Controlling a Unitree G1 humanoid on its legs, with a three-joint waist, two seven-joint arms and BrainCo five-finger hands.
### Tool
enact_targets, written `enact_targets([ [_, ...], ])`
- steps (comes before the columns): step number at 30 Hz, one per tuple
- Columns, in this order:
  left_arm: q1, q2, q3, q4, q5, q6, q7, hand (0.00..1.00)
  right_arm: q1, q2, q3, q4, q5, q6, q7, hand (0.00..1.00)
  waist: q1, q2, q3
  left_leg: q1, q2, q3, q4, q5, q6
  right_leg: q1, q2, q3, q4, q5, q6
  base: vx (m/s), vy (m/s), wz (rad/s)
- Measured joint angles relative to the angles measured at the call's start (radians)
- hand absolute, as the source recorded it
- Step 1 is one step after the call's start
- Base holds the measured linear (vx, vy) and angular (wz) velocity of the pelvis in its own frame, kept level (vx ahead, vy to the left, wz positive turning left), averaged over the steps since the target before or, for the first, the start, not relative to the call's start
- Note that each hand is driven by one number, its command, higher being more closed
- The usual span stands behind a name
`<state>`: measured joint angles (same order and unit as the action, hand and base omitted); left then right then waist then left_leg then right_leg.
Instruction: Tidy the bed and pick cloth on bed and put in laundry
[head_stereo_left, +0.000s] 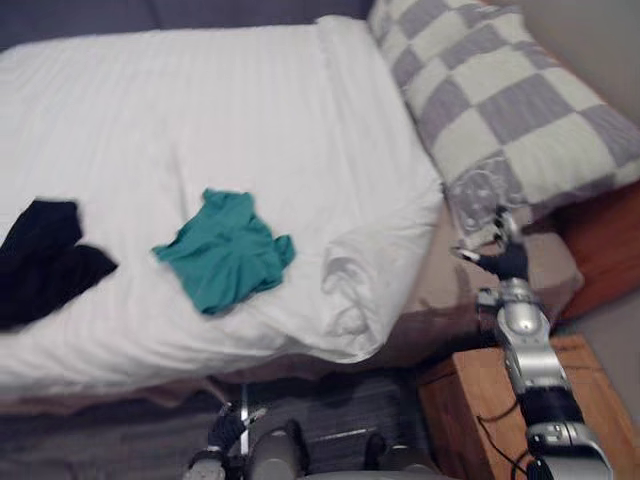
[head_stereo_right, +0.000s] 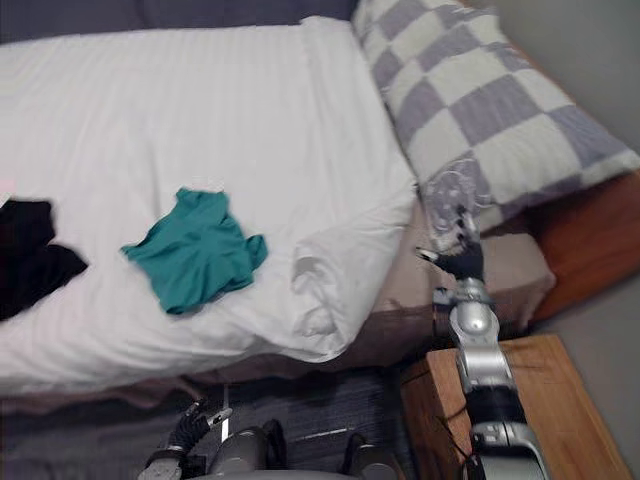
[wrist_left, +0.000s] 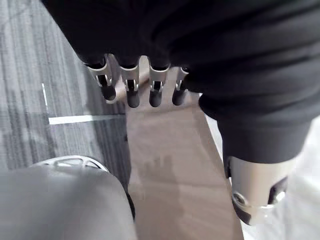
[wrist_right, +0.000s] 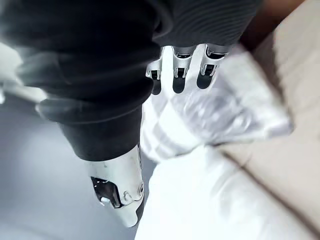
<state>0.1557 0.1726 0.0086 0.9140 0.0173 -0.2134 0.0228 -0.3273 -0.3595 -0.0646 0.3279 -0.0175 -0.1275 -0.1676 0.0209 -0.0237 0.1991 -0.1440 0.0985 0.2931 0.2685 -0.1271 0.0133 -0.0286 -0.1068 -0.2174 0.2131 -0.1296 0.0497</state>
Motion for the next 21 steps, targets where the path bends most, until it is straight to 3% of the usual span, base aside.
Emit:
enact_targets([
  [2, -0.020, 0.000, -0.008, -0.002, 0.002, 0.010, -0.004, 0.00, -0.115, -0.021, 0.016, 0.014, -0.002, 0.043, 0.011, 0.00, -0.005, 0.010, 0.022, -0.021, -0.037, -0.017, -0.052, 0.031, 0.004, -0.027, -0.028, -0.035, 0.005, -0.001, 0.000, -0.11, 0.131, 0.84],
  [3, -0.052, 0.001, -0.020, -0.003, 0.002, 0.012, -0.009, 0.00, -0.235, -0.063, 0.037, 0.073, -0.001, 0.068, 0.019, 0.00, -0.003, 0.030, 0.062, -0.062, -0.049, -0.028, -0.049, 0.050, 0.017, -0.059, -0.041, -0.059, 0.019, 0.001, 0.000, -0.10, 0.095, 0.50],
  [4, -0.059, 0.001, -0.020, -0.003, 0.002, 0.011, -0.010, 0.00, -0.252, -0.068, 0.037, 0.083, -0.001, 0.070, 0.020, 0.00, -0.003, 0.032, 0.069, -0.069, -0.050, -0.031, -0.049, 0.054, 0.018, -0.064, -0.042, -0.062, 0.022, 0.001, 0.000, -0.13, 0.121, 0.60],
  [8, -0.170, 0.026, -0.075, -0.026, -0.007, 0.010, -0.019, 0.00, -0.482, -0.129, 0.057, 0.252, -0.001, 0.113, 0.022, 0.00, 0.001, 0.050, 0.190, -0.159, -0.071, -0.068, -0.049, 0.116, 0.045, -0.141, -0.050, -0.079, 0.047, 0.003, -0.002, -0.06, 0.071, 0.40],
  [11, -0.232, 0.026, -0.127, -0.045, -0.010, 0.008, -0.014, 0.00, -0.559, -0.166, 0.105, 0.344, -0.001, 0.134, 0.043, 0.00, 0.017, 0.076, 0.220, -0.224, -0.075, -0.072, -0.022, 0.125, 0.054, -0.211, -0.057, -0.069, 0.086, 0.002, -0.001, 0.01, 0.023, 0.09],
  [12, -0.254, 0.026, -0.138, -0.044, -0.010, 0.008, -0.010, 0.00, -0.579, -0.172, 0.122, 0.380, -0.001, 0.137, 0.055, 1.00, 0.022, 0.083, 0.224, -0.246, -0.076, -0.071, -0.017, 0.125, 0.054, -0.242, -0.062, -0.063, 0.109, -0.001, 0.002, 0.00, 0.000, 0.00],
  [15, -0.291, 0.025, -0.164, -0.041, -0.011, 0.008, 0.002, 0.00, -0.593, -0.188, 0.154, 0.434, -0.015, 0.136, 0.083, 1.00, 0.024, 0.096, 0.236, -0.264, -0.088, -0.070, -0.004, 0.125, 0.054, -0.293, -0.089, -0.055, 0.199, -0.041, 0.007, 0.05, -0.048, 0.09],
  [21, -0.300, 0.024, -0.176, -0.037, -0.025, 0.003, -0.003, 0.00, -0.551, -0.201, 0.148, 0.431, -0.030, 0.123, 0.101, 1.00, 0.016, 0.095, 0.237, -0.255, -0.095, -0.078, 0.024, 0.120, 0.047, -0.320, -0.125, -0.052, 0.326, -0.123, -0.002, -0.01, -0.112, 0.11],
])
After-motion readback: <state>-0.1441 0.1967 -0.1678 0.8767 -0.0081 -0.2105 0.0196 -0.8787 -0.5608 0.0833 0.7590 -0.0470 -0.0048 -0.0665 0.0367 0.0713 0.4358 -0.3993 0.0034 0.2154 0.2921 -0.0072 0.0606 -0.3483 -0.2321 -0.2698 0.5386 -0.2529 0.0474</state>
